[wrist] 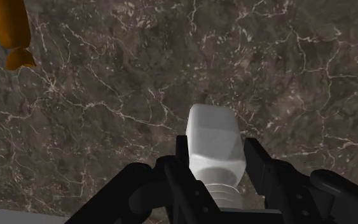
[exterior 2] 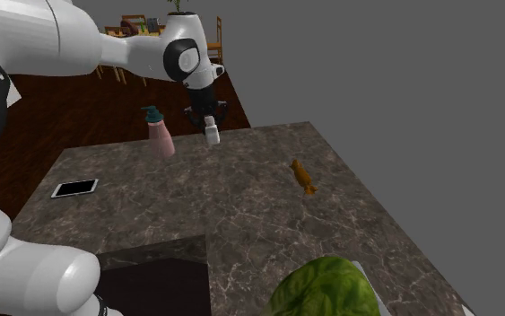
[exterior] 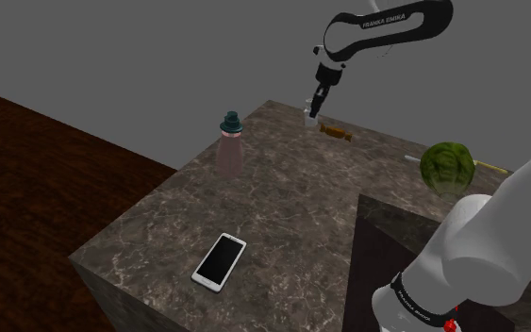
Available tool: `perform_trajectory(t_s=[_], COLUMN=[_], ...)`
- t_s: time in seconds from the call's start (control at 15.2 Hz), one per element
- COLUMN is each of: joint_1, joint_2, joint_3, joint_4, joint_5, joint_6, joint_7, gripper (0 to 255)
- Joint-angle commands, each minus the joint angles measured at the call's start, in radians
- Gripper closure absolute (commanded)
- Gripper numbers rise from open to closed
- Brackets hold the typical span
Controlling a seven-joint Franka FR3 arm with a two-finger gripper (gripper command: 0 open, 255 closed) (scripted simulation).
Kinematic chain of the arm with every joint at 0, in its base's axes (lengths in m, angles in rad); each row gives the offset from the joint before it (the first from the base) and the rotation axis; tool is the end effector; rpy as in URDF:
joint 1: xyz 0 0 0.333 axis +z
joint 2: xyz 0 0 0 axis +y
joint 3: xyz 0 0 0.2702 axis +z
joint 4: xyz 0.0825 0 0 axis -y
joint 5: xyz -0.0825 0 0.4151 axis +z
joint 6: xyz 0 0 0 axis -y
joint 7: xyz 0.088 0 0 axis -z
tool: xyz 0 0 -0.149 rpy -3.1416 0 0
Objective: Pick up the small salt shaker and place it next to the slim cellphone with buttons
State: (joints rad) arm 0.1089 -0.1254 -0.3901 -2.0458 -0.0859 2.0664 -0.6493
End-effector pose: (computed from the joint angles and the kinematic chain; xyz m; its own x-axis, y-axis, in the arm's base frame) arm 0.5506 -0.1690 0.4066 0.9142 0.3953 0.0888 0.3856 -0.9162 0.1086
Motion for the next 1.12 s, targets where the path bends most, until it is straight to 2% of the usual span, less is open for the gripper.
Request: perform_trajectory(t_s=[0.0, 0.53, 1.06], joint_1=[0.018, 0.094, 0.174], joint_2=[-0.027, -0.073, -0.052], joint_3=[0.03, 0.155, 0.276], joint_4=[-0.032, -0.083, -0.062], joint_5=[-0.015, -0.036, -0.033], joint_6=[0.003, -0.007, -0.026], joint_7=[0.057, 0.268, 0.465], gripper=[255, 255, 255])
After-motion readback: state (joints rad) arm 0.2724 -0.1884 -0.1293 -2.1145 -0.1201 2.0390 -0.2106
